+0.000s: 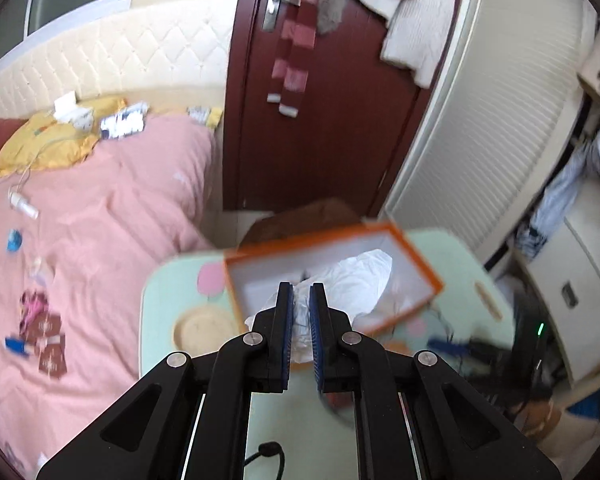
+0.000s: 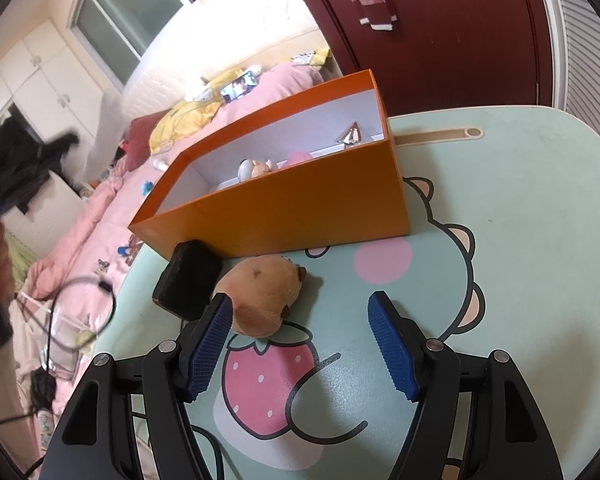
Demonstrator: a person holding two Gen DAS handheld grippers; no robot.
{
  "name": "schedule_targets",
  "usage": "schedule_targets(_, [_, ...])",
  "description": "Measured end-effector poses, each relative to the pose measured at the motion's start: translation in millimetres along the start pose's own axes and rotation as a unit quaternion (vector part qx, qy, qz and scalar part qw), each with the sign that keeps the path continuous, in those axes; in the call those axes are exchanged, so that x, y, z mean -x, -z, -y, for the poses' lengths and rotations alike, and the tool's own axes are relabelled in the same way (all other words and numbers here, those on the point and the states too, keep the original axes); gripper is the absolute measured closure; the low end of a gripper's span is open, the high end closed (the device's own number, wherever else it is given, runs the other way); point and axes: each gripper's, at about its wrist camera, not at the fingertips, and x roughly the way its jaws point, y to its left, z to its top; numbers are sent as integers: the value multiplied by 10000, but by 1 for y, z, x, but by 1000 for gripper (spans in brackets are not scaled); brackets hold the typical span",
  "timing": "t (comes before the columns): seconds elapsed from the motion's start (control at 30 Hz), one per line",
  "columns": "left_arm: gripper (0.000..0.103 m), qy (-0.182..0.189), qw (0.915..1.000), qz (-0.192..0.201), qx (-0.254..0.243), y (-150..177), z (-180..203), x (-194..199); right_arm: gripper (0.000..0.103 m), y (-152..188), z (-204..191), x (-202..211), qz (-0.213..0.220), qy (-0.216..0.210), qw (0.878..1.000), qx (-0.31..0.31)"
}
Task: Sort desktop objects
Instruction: 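Grasp the white tissue in the box and drop it on the table with the left gripper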
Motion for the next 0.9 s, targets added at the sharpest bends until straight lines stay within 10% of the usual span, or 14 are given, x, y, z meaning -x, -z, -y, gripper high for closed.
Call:
schedule_targets(0.33, [93, -281, 9972, -628, 304, 78, -3, -61, 27, 1, -11, -6, 14, 213, 9994, 267])
schedule_targets(0.43, [77, -348, 9978, -442, 347, 84, 0, -65, 27, 1, -12, -7, 74, 307, 9990, 312])
schedule_targets(0.57, [27, -463, 9985, -1, 297, 89, 8, -58, 13, 1, -14, -9, 69, 455, 9983, 362])
schedule_targets(0.7, [23, -495, 9959, 746, 130, 95, 17, -39, 1, 0, -17, -10, 5, 657, 9969, 432])
schedule_targets(0.9, [21, -576, 9963, 631, 47, 100, 17, -49, 9, -5, -27, 7, 225, 610, 9960, 614])
